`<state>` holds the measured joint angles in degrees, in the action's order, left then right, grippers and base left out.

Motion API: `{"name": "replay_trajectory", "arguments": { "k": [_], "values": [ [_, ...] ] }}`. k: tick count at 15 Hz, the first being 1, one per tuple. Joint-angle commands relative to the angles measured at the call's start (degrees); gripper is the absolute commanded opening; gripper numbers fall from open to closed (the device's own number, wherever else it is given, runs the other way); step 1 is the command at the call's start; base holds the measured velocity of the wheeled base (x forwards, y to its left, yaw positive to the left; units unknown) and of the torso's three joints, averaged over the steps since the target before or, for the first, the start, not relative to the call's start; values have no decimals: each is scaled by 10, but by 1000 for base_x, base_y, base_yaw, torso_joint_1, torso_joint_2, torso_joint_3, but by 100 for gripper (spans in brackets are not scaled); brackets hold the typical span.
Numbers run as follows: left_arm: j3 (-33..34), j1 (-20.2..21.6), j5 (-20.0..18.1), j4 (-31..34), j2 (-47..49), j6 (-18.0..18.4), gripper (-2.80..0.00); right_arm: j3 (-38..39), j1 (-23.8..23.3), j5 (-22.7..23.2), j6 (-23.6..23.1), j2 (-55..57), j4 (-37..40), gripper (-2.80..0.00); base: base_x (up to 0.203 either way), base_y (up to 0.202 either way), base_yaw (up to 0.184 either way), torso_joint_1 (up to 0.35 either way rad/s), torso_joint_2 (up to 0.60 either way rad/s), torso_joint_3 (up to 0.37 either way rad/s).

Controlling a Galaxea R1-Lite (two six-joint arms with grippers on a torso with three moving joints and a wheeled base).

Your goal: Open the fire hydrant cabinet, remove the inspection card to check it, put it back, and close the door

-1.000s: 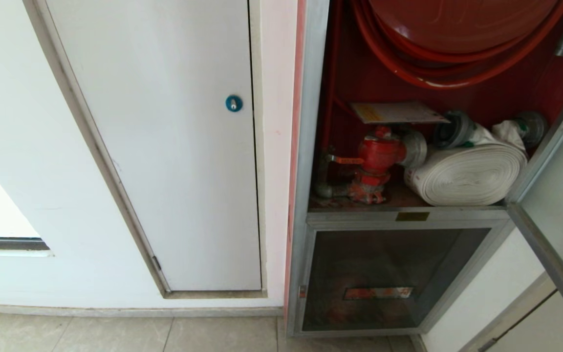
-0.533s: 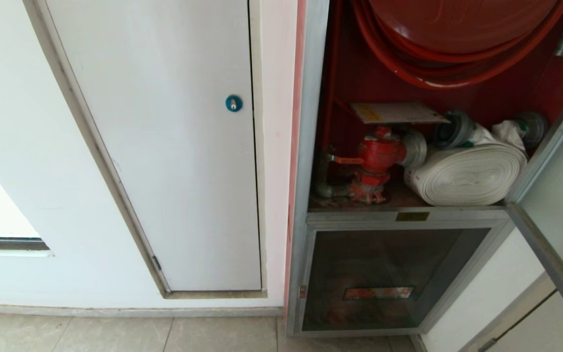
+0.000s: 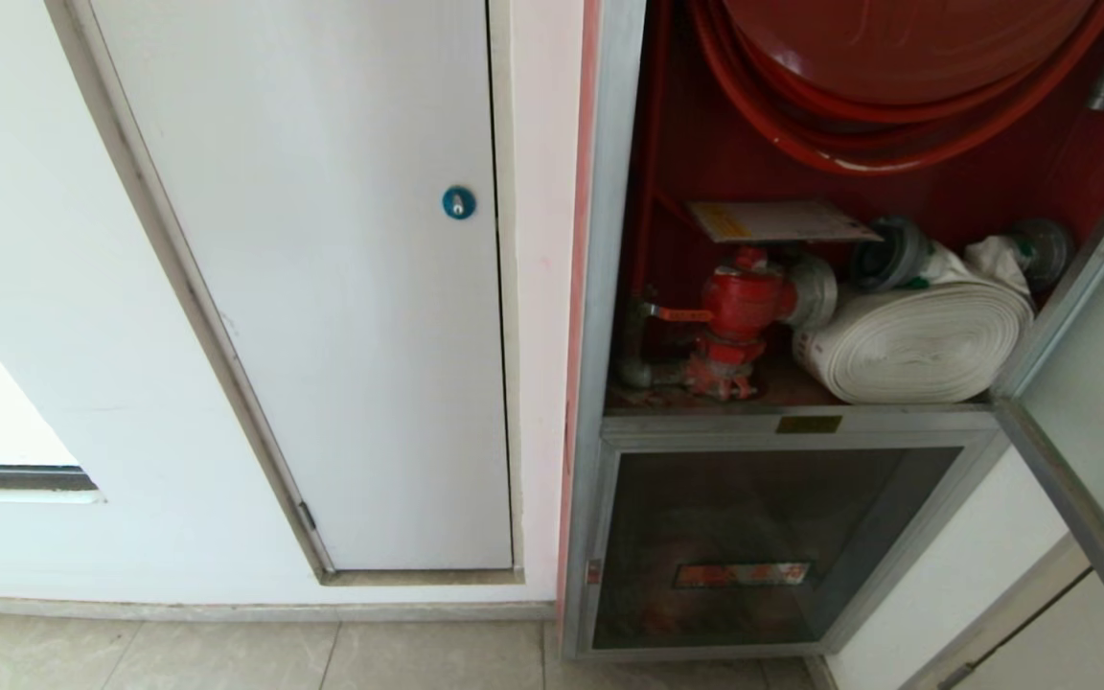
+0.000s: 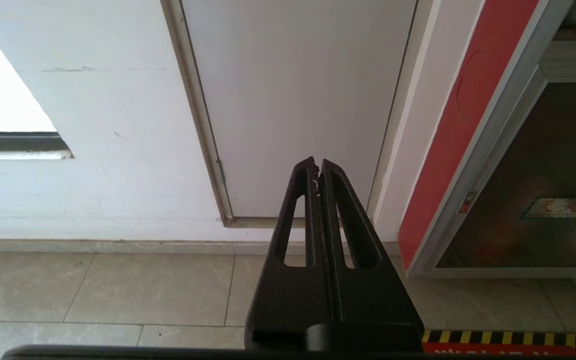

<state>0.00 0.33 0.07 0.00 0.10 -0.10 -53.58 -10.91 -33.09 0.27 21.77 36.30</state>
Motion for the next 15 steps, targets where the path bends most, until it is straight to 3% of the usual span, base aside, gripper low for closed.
{"name": "replay_trajectory", "arguments": {
  "k": [1,3,7,11,15],
  "values": [
    [0,0,0,0,0,0,-280,17,0,43,1,-20,2,-280,0,0,0,0,0,0],
    [0,0,0,0,1,0,-280,33,0,79,1,-39,2,-280,0,0,0,0,0,0],
    [0,0,0,0,0,0,-280,59,0,105,9,-58,1,-280,0,0,0,0,0,0],
    [0,0,0,0,0,0,-280,65,1,241,9,-55,1,-280,0,0,0,0,0,0],
    [0,0,0,0,1,0,-280,68,35,266,31,-34,0,-280,0,0,0,0,0,0]
  ]
}}
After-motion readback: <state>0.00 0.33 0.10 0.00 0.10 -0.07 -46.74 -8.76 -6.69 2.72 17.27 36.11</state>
